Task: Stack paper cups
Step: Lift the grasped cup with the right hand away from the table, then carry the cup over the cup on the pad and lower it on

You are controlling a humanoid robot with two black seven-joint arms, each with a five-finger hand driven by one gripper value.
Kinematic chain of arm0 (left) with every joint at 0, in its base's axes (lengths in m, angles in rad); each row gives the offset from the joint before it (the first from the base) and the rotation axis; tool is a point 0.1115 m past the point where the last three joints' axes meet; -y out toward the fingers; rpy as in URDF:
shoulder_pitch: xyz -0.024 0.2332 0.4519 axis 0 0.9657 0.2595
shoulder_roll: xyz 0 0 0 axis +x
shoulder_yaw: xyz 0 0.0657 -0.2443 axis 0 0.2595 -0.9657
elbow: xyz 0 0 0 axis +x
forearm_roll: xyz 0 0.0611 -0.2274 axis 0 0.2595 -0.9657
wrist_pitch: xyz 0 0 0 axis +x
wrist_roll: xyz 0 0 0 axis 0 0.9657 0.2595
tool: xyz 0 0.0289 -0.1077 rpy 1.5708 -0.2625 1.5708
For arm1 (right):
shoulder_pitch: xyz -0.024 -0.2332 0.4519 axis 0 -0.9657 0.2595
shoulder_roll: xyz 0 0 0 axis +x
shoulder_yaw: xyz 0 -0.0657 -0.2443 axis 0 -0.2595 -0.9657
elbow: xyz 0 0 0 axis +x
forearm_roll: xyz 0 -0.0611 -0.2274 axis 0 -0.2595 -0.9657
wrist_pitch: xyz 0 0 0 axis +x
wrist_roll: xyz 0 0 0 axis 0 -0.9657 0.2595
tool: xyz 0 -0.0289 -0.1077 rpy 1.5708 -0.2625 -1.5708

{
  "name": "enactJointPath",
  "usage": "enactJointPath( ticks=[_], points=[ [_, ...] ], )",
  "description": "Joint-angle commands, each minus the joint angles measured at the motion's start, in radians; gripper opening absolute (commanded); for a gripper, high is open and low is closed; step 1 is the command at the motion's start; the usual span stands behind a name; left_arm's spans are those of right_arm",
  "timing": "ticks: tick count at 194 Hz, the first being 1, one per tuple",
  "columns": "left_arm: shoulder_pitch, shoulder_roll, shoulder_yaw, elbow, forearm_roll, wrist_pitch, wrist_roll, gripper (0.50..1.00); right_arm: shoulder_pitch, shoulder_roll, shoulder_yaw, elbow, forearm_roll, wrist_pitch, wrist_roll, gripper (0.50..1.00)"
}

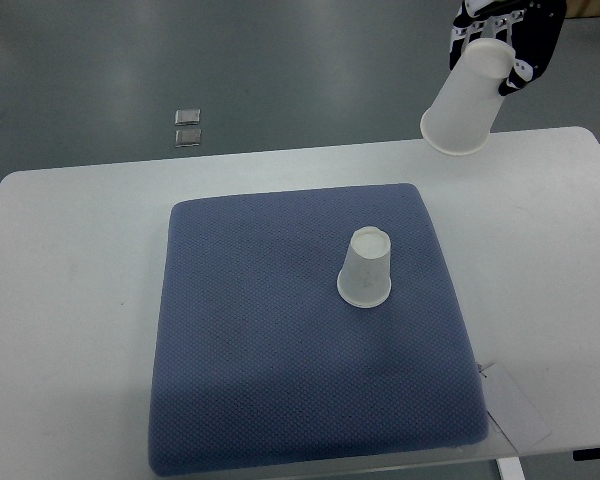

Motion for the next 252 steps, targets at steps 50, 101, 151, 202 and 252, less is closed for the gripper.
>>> enactJointPath(
  ticks=[50,101,151,202,252],
  points=[
    [-0.001,0.000,0.000,0.000,0.000,0.000,0.000,1.000,0.001,0.095,0.060,0.023,0.053,0.000,0.001,0.643],
    [0.000,0.000,0.000,0.000,0.000,0.000,0.000,1.000,0.002,0.164,0.092,0.023,0.159,0.000,0.001,0.646],
    [0.000,0.000,0.000,0.000,0.000,0.000,0.000,1.000,-0.013,0.230,0.102,0.014,0.191,0.000,0.001,0.646],
    [0.000,0.000,0.000,0.000,0.000,0.000,0.000,1.000,-0.059,0.275,0.100,0.003,0.191,0.000,0.001,0.646],
    [0.000,0.000,0.000,0.000,0.000,0.000,0.000,1.000,-0.096,0.295,0.097,-0.007,0.186,-0.011,0.001,0.646]
  ],
)
